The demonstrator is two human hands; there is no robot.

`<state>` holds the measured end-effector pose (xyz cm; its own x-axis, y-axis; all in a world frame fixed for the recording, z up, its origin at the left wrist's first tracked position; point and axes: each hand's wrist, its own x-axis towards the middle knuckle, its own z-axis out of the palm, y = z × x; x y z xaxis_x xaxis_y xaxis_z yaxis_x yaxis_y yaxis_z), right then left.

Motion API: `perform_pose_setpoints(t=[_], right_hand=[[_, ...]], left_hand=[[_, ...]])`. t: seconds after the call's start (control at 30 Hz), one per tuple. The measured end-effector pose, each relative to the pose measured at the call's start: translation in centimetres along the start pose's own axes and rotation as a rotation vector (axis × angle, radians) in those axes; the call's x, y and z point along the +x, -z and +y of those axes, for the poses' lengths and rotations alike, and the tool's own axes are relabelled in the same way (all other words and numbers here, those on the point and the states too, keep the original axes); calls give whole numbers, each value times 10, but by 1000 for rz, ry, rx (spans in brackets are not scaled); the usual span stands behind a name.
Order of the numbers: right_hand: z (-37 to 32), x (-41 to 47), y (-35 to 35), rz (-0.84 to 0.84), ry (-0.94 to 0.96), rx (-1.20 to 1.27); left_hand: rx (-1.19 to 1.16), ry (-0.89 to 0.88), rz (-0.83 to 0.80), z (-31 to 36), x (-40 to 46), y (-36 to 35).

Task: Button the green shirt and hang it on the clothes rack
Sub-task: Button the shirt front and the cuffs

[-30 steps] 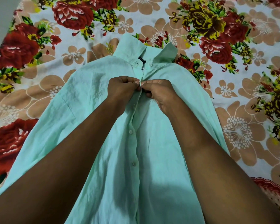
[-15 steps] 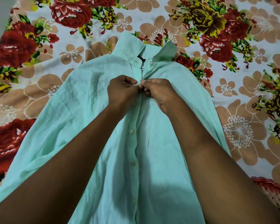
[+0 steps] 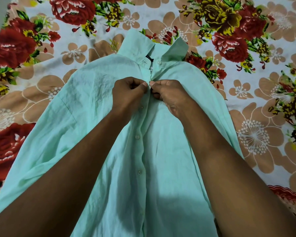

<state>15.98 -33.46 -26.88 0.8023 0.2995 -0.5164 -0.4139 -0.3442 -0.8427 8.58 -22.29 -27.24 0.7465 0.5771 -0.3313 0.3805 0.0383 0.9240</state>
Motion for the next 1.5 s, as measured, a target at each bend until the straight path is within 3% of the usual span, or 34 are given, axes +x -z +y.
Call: perform_pose_setpoints(t=[0.2, 0.43, 0.67, 0.77, 0.9, 1.07, 1.17, 1.3, 1.5], right_hand=[[6, 4, -7, 67, 54, -116], [16, 6, -13, 135, 134, -196], [18, -2, -11, 216, 365, -465], [7, 2, -9, 193, 335, -578], [-15, 1, 6, 127, 172, -539], [-38, 21, 16, 386, 310, -458], [-45, 35, 6, 371, 237, -384], [-52, 49, -5, 379, 192, -508], [-53, 57, -7, 416, 150, -531]], left_hand=[[20, 35, -35, 5, 5, 3], [8, 192, -14, 15, 12, 4], [75, 262, -14, 19, 21, 2], [162, 207, -47, 18, 27, 2], [389, 86, -43, 21, 34, 3], [492, -236, 67, 41, 46, 1], [606, -261, 33, 43, 61, -11], [818, -275, 40, 46, 73, -18], [800, -267, 34, 55, 78, -19]])
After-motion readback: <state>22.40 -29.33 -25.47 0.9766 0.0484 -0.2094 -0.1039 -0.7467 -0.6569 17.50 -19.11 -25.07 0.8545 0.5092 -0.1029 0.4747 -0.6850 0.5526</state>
